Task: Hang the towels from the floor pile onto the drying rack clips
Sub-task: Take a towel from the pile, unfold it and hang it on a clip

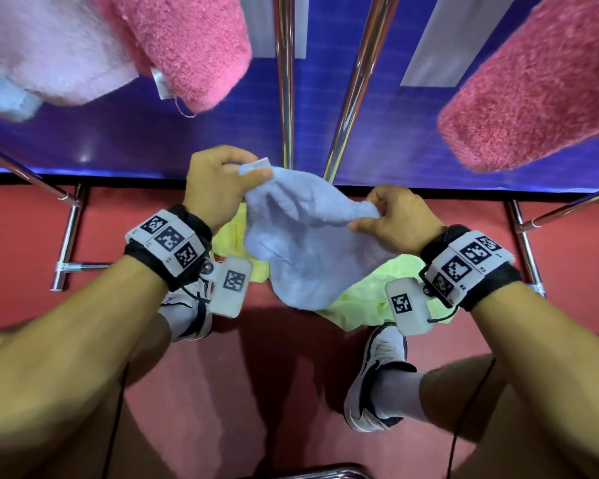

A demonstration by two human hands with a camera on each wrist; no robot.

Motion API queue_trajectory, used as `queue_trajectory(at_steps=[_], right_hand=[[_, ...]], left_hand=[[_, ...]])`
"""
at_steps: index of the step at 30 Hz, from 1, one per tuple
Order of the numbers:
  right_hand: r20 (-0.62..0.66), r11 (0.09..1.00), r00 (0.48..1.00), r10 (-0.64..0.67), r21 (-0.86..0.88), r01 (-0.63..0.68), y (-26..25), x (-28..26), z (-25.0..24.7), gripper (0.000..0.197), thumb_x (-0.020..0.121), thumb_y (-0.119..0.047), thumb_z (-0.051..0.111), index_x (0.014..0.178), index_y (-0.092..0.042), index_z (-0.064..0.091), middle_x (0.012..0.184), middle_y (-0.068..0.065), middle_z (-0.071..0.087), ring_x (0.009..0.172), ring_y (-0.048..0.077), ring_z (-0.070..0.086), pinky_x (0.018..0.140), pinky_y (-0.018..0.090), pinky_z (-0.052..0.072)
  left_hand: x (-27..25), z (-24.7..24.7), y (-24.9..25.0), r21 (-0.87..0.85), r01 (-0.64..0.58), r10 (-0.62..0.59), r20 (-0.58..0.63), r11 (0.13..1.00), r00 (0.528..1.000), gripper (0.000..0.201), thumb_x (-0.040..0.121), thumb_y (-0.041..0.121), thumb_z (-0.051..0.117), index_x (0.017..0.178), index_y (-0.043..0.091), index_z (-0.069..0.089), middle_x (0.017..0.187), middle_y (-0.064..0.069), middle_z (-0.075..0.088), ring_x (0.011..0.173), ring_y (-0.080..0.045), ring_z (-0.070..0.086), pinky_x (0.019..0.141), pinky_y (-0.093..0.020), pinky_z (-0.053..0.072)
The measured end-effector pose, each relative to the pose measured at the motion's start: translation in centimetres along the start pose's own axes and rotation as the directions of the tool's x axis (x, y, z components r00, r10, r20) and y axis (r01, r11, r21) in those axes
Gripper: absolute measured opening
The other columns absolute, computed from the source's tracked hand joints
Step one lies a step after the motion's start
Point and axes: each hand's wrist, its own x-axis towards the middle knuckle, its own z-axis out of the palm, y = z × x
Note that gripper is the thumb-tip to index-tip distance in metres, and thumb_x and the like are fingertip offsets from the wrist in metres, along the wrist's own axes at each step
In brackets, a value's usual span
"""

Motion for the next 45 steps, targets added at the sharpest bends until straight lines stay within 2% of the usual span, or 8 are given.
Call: queue_trajectory(at_steps=[4, 7, 12, 16, 23, 29, 32, 45], right_hand=[[-0.013, 0.911, 0.999, -0.049, 0.409, 0.050, -3.3, -0.4, 0.1, 0.037, 0.072, -0.018, 0.085, 0.100, -0.015, 0.060, 0.065, 0.001, 0.058, 0.050, 0.005, 0.047, 0.050, 0.020, 0.041], [-0.028, 0.776, 0.998, -0.057, 0.628, 0.062, -5.2, -0.6, 0.7, 0.039, 0.080, -0.006, 0.077, 0.110, -0.013, 0.054, 0.054, 0.001, 0.053, 0.042, 0.011, 0.044, 0.043, 0.020, 0.038], [-0.106, 0.638, 0.991, -0.085, 0.758, 0.135, -6.4, -0.3, 0.6, 0.024, 0.087, 0.003, 0.063, 0.096, -0.014, 0.048, 0.062, 0.017, 0.058, 0.062, 0.032, 0.063, 0.052, 0.050, 0.054], [-0.080, 0.653, 0.989, -0.120, 0.744, 0.140, -6.5, -0.3, 0.6, 0.025, 0.078, 0.018, 0.052, 0.083, -0.006, 0.057, 0.066, 0.017, 0.054, 0.058, 0.026, 0.058, 0.056, 0.036, 0.060], [-0.153, 0.789, 0.952, -0.267, 0.533, 0.307, -5.9, 0.2, 1.9, 0.040, 0.077, 0.015, 0.065, 0.108, -0.011, 0.068, 0.097, -0.004, 0.069, 0.080, 0.000, 0.069, 0.078, 0.020, 0.054], [-0.281, 0.863, 0.927, -0.247, 0.372, 0.343, -5.5, 0.5, 2.0, 0.027, 0.076, 0.005, 0.064, 0.077, -0.022, 0.069, 0.063, -0.017, 0.061, 0.054, 0.002, 0.048, 0.062, 0.019, 0.044], [-0.240, 0.872, 0.927, -0.289, 0.334, 0.358, -5.5, 0.4, 1.6, 0.006, 0.080, -0.018, 0.077, 0.078, -0.014, 0.072, 0.064, -0.002, 0.064, 0.057, 0.004, 0.050, 0.061, 0.016, 0.044], [-0.300, 0.888, 0.885, -0.357, 0.184, 0.421, -5.3, 0.4, 1.4, 0.031, 0.082, -0.038, 0.077, 0.069, -0.021, 0.056, 0.055, -0.012, 0.047, 0.055, 0.003, 0.047, 0.055, 0.009, 0.034]], left_hand=[[-1.6, 2.6, 1.2, -0.055, 0.067, -0.056, 0.177, 0.996, 0.983, 0.007, 0.082, 0.007, 0.078, 0.086, 0.010, 0.072, 0.072, 0.002, 0.071, 0.067, -0.009, 0.064, 0.064, -0.034, 0.060], [-2.1, 4.2, 1.7, -0.088, 0.085, -0.056, 0.291, 0.992, 0.955, 0.008, 0.087, 0.006, 0.073, 0.090, 0.014, 0.073, 0.083, 0.000, 0.072, 0.080, -0.015, 0.067, 0.081, -0.042, 0.058], [-2.4, 4.6, 3.3, -0.200, 0.112, -0.040, 0.333, 0.973, 0.942, 0.030, 0.079, -0.007, 0.064, 0.098, 0.015, 0.070, 0.087, 0.001, 0.075, 0.083, -0.013, 0.071, 0.071, -0.025, 0.055], [-2.3, 4.4, 3.2, -0.161, 0.104, -0.035, 0.384, 0.981, 0.922, 0.061, 0.059, -0.007, 0.047, 0.114, 0.012, 0.067, 0.104, -0.004, 0.074, 0.100, -0.019, 0.070, 0.077, -0.032, 0.055], [-2.1, 4.1, 3.0, -0.135, 0.100, -0.036, 0.413, 0.986, 0.910, 0.060, 0.077, -0.022, 0.036, 0.128, -0.001, 0.061, 0.127, -0.014, 0.066, 0.119, -0.025, 0.064, 0.101, -0.042, 0.052], [-2.1, 3.8, 2.7, -0.072, 0.078, -0.045, 0.374, 0.994, 0.926, 0.034, 0.089, -0.010, 0.054, 0.112, 0.008, 0.070, 0.111, -0.012, 0.073, 0.104, -0.023, 0.069, 0.094, -0.041, 0.054], [-1.8, 3.5, 2.6, -0.100, 0.097, -0.059, 0.330, 0.990, 0.942, 0.026, 0.091, -0.005, 0.061, 0.104, 0.015, 0.069, 0.104, -0.012, 0.074, 0.094, -0.020, 0.071, 0.087, -0.035, 0.056], [-1.9, 3.1, 4.1, -0.215, 0.251, -0.138, 0.434, 0.944, 0.891, 0.029, 0.091, -0.013, 0.056, 0.112, 0.006, 0.063, 0.113, -0.017, 0.070, 0.097, -0.022, 0.070, 0.087, -0.032, 0.058]])
